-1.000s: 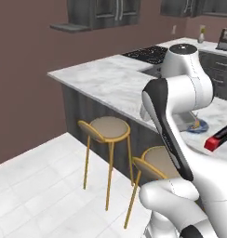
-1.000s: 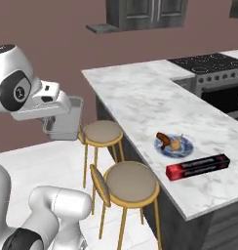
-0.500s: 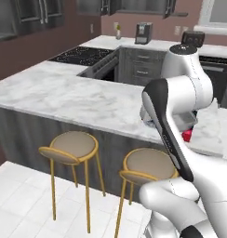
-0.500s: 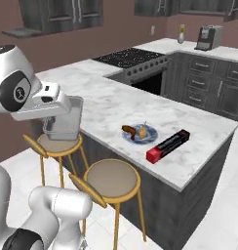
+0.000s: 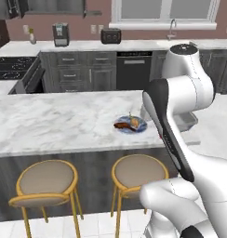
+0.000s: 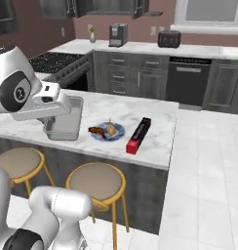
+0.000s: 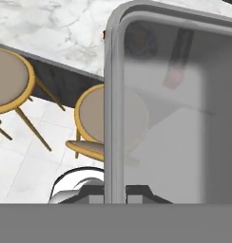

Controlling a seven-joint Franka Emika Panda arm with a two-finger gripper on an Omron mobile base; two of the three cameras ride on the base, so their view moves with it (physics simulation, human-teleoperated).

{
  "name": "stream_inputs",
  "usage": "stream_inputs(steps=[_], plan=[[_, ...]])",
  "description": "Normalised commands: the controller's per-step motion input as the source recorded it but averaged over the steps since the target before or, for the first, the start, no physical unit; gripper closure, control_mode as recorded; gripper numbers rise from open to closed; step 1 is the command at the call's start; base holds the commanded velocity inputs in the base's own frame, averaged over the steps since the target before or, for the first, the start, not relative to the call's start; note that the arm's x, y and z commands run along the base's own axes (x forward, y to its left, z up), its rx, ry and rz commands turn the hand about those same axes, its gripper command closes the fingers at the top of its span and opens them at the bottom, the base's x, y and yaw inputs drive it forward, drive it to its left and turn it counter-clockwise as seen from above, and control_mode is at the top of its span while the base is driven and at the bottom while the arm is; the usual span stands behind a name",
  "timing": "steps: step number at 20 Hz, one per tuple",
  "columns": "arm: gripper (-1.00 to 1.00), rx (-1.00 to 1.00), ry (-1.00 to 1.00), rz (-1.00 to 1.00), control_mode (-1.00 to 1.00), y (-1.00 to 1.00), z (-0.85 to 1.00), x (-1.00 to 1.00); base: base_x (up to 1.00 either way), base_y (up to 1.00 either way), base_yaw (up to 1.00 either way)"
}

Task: Retrieve the tupperware and aluminum foil from the cabinet and place them on the dining counter near the plate with onion and chicken drumstick to prepare for storing leftovers.

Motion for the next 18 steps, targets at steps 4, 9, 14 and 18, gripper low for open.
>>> stream_inputs(steps=[4,9,14,18], plan=[[1.00,0.00,0.00,0.00,1.00,0.00,0.00,0.00,0.68,0.92,-0.64],[1.00,0.00,0.00,0.00,1.00,0.00,0.00,0.00,0.53,0.81,-0.44],[1.00,0.00,0.00,-0.04,-1.00,0.41,0.00,0.28,0.00,0.00,0.00],[1.00,0.00,0.08,0.06,-1.00,0.38,-0.01,0.34,0.00,0.00,0.00]])
